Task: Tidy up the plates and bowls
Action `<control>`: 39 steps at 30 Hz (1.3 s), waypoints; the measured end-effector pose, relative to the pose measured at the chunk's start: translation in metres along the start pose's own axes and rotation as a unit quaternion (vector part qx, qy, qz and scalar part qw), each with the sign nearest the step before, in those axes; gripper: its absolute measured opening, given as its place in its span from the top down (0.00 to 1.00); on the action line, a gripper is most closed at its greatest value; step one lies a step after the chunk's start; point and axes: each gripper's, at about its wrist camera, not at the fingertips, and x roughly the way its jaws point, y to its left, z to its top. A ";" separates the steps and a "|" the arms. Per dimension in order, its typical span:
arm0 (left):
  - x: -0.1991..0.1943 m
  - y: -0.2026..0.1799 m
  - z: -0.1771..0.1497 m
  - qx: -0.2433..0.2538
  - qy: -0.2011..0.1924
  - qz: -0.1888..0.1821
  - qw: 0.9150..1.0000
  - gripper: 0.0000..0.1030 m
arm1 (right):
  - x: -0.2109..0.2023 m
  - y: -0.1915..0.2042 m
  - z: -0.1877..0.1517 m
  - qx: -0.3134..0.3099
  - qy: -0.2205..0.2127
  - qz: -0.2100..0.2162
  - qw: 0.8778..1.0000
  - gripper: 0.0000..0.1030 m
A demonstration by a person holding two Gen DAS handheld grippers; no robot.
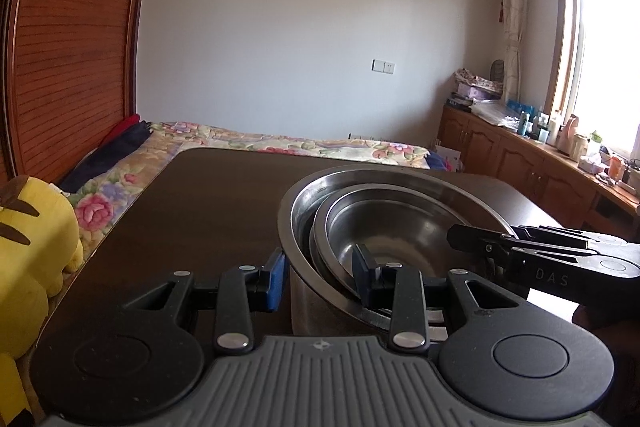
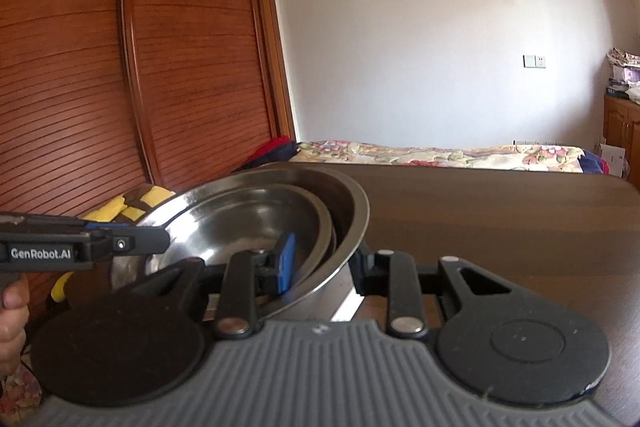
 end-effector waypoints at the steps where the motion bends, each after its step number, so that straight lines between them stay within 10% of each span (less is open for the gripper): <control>1: 0.001 0.000 -0.001 0.000 0.002 0.000 1.000 0.39 | 0.001 0.000 -0.001 0.001 0.002 -0.001 1.000 0.70; 20: 0.006 -0.007 -0.005 0.019 0.010 0.003 1.000 0.32 | 0.005 0.010 0.000 0.000 0.012 0.003 1.000 0.60; 27: 0.005 -0.004 -0.003 0.019 0.007 0.004 1.000 0.12 | -0.002 0.020 0.003 -0.031 0.000 -0.013 0.999 0.32; 39: -0.008 -0.003 0.006 0.023 -0.017 0.017 0.999 0.00 | -0.023 0.020 0.017 -0.043 -0.009 -0.045 0.998 0.18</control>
